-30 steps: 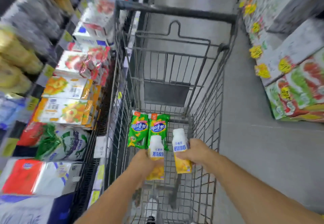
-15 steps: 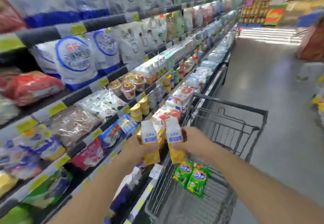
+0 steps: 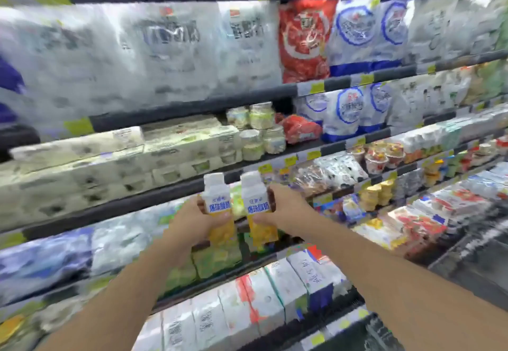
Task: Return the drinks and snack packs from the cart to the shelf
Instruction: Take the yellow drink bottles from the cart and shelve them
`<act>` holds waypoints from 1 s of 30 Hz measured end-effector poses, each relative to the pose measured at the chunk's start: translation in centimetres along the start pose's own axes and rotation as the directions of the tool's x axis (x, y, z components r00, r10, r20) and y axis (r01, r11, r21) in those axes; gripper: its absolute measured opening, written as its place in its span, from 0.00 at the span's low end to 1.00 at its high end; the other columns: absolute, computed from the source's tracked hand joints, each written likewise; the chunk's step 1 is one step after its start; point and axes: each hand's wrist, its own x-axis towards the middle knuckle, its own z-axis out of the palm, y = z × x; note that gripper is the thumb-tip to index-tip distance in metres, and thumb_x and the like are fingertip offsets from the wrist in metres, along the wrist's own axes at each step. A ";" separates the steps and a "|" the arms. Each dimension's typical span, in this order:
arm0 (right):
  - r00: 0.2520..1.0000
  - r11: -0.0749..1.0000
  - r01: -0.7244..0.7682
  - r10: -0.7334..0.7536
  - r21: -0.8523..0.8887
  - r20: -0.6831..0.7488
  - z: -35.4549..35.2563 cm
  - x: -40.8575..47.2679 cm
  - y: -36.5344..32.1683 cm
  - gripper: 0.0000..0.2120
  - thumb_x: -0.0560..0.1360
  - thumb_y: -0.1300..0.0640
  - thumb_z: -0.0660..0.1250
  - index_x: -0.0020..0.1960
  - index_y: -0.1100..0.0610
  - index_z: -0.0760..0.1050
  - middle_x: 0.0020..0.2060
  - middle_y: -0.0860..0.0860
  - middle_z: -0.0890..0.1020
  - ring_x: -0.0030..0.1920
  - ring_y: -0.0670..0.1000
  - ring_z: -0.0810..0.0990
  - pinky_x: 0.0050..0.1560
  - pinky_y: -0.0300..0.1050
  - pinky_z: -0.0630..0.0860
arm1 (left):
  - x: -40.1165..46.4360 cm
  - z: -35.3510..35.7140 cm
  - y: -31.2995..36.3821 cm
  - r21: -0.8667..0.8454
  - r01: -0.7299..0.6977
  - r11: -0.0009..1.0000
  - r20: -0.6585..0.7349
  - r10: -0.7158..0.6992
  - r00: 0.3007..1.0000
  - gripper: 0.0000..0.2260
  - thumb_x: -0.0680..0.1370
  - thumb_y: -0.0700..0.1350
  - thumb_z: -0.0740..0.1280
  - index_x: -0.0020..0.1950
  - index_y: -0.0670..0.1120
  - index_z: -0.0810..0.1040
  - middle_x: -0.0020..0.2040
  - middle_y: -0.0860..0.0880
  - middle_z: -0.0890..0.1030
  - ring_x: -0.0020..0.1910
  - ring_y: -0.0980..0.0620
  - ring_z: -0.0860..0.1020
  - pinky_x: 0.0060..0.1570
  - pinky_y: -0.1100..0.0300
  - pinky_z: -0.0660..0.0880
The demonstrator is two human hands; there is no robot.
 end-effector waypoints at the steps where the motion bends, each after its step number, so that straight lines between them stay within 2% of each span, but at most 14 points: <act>1: 0.999 0.999 0.037 -0.037 -0.005 0.034 3.0 0.6 -2.4 0.20 0.70 0.52 0.78 0.58 0.56 0.77 0.52 0.51 0.84 0.52 0.51 0.82 0.51 0.45 0.78 | -1.2 -3.5 -0.9 -0.017 0.013 1.000 -0.048 -0.014 0.999 0.12 0.70 0.39 0.79 0.45 0.49 0.78 0.42 0.50 0.85 0.45 0.47 0.84 0.51 0.49 0.80; 3: 0.992 0.995 0.097 -0.096 -0.012 0.084 9.2 1.8 -7.3 0.22 0.68 0.49 0.78 0.57 0.56 0.77 0.51 0.50 0.84 0.50 0.50 0.83 0.51 0.48 0.80 | -2.9 -11.0 -3.2 -0.046 0.035 0.998 -0.141 -0.041 0.989 0.12 0.71 0.37 0.78 0.44 0.49 0.76 0.40 0.52 0.85 0.43 0.50 0.83 0.47 0.52 0.80; 8: 0.946 0.972 0.224 -0.233 0.067 0.226 24.1 3.1 -19.7 0.21 0.68 0.52 0.79 0.55 0.56 0.76 0.47 0.50 0.84 0.47 0.50 0.82 0.44 0.43 0.77 | -8.1 -28.9 -9.4 -0.041 0.105 0.994 -0.349 -0.113 0.930 0.17 0.70 0.40 0.79 0.53 0.45 0.76 0.50 0.46 0.84 0.46 0.49 0.83 0.48 0.51 0.81; 10: 0.922 0.959 0.260 -0.282 0.115 0.267 29.3 3.0 -24.3 0.19 0.68 0.54 0.79 0.54 0.57 0.77 0.45 0.50 0.83 0.44 0.51 0.81 0.39 0.39 0.75 | -10.7 -34.7 -11.1 -0.029 0.119 0.992 -0.439 -0.120 0.890 0.14 0.70 0.40 0.78 0.51 0.46 0.77 0.47 0.47 0.84 0.44 0.51 0.83 0.43 0.56 0.80; 11: 0.906 0.950 0.279 -0.309 0.141 0.288 31.7 2.8 -26.4 0.18 0.68 0.55 0.79 0.54 0.57 0.77 0.45 0.50 0.82 0.44 0.50 0.80 0.39 0.40 0.75 | -11.9 -37.2 -11.9 -0.023 0.130 0.991 -0.473 -0.125 0.872 0.12 0.71 0.40 0.78 0.48 0.47 0.78 0.45 0.48 0.84 0.43 0.51 0.83 0.42 0.57 0.80; 14: 0.843 0.918 0.350 -0.395 0.186 0.364 37.7 2.6 -32.0 0.16 0.70 0.57 0.78 0.53 0.54 0.76 0.42 0.46 0.81 0.42 0.46 0.80 0.39 0.38 0.74 | -14.7 -44.0 -14.5 -0.033 0.168 0.985 -0.533 -0.159 0.831 0.14 0.70 0.42 0.79 0.52 0.47 0.79 0.49 0.46 0.85 0.47 0.51 0.84 0.46 0.54 0.81; 16: 0.805 0.899 0.384 -0.438 0.211 0.401 41.0 2.8 -35.2 0.15 0.71 0.57 0.78 0.52 0.54 0.74 0.40 0.44 0.79 0.41 0.44 0.78 0.37 0.35 0.71 | -16.1 -47.6 -16.2 -0.055 0.186 0.981 -0.574 -0.184 0.798 0.17 0.70 0.43 0.79 0.55 0.46 0.79 0.51 0.46 0.85 0.48 0.50 0.83 0.44 0.56 0.79; 18: 0.777 0.884 0.407 -0.467 0.230 0.422 44.3 3.2 -37.8 0.15 0.70 0.56 0.78 0.52 0.54 0.74 0.40 0.44 0.79 0.42 0.46 0.78 0.37 0.37 0.71 | -17.2 -50.5 -17.4 -0.106 0.199 0.974 -0.612 -0.221 0.759 0.20 0.70 0.43 0.79 0.59 0.45 0.77 0.52 0.47 0.84 0.51 0.50 0.83 0.46 0.56 0.79; 20: 0.742 0.865 0.426 -0.501 0.263 0.445 47.5 3.6 -40.0 0.14 0.70 0.57 0.78 0.49 0.51 0.74 0.39 0.43 0.78 0.40 0.44 0.77 0.36 0.36 0.69 | -18.0 -53.3 -18.7 -0.137 0.217 0.967 -0.653 -0.253 0.714 0.21 0.71 0.42 0.79 0.60 0.45 0.74 0.53 0.47 0.82 0.52 0.48 0.82 0.48 0.53 0.79; 22: 0.712 0.855 0.430 -0.518 0.289 0.473 50.5 4.2 -42.1 0.14 0.70 0.56 0.78 0.51 0.52 0.75 0.41 0.44 0.79 0.39 0.41 0.76 0.36 0.35 0.69 | -18.3 -56.0 -20.1 -0.169 0.229 0.959 -0.685 -0.281 0.673 0.22 0.70 0.43 0.79 0.59 0.45 0.73 0.55 0.46 0.82 0.53 0.47 0.82 0.53 0.48 0.80; 24: 0.694 0.848 0.429 -0.530 0.312 0.488 53.3 5.1 -44.1 0.17 0.70 0.56 0.78 0.55 0.55 0.76 0.46 0.47 0.82 0.42 0.43 0.78 0.39 0.38 0.73 | -18.3 -58.5 -20.8 -0.174 0.239 0.955 -0.709 -0.290 0.643 0.22 0.70 0.43 0.79 0.59 0.46 0.73 0.54 0.46 0.82 0.53 0.47 0.82 0.53 0.48 0.80; 27: 0.668 0.835 0.438 -0.550 0.332 0.501 56.6 7.1 -47.3 0.18 0.70 0.55 0.78 0.57 0.55 0.76 0.49 0.49 0.83 0.47 0.47 0.80 0.46 0.45 0.78 | -17.6 -62.0 -21.2 -0.154 0.241 0.958 -0.763 -0.270 0.587 0.18 0.72 0.41 0.77 0.57 0.45 0.74 0.53 0.46 0.82 0.51 0.48 0.81 0.49 0.52 0.79; 29: 0.656 0.833 0.432 -0.554 0.346 0.513 58.4 8.6 -49.3 0.17 0.71 0.55 0.78 0.56 0.55 0.76 0.48 0.49 0.82 0.48 0.48 0.80 0.46 0.45 0.77 | -16.7 -64.4 -21.2 -0.153 0.251 0.956 -0.779 -0.273 0.564 0.15 0.72 0.40 0.77 0.52 0.48 0.74 0.50 0.48 0.81 0.50 0.49 0.81 0.53 0.49 0.79; 30: 0.654 0.831 0.428 -0.556 0.356 0.513 59.2 9.4 -50.2 0.17 0.71 0.55 0.78 0.56 0.55 0.76 0.48 0.49 0.83 0.49 0.50 0.81 0.49 0.48 0.79 | -16.2 -65.5 -21.2 -0.156 0.252 0.955 -0.777 -0.276 0.565 0.15 0.72 0.41 0.77 0.53 0.48 0.73 0.50 0.49 0.81 0.49 0.50 0.80 0.56 0.47 0.79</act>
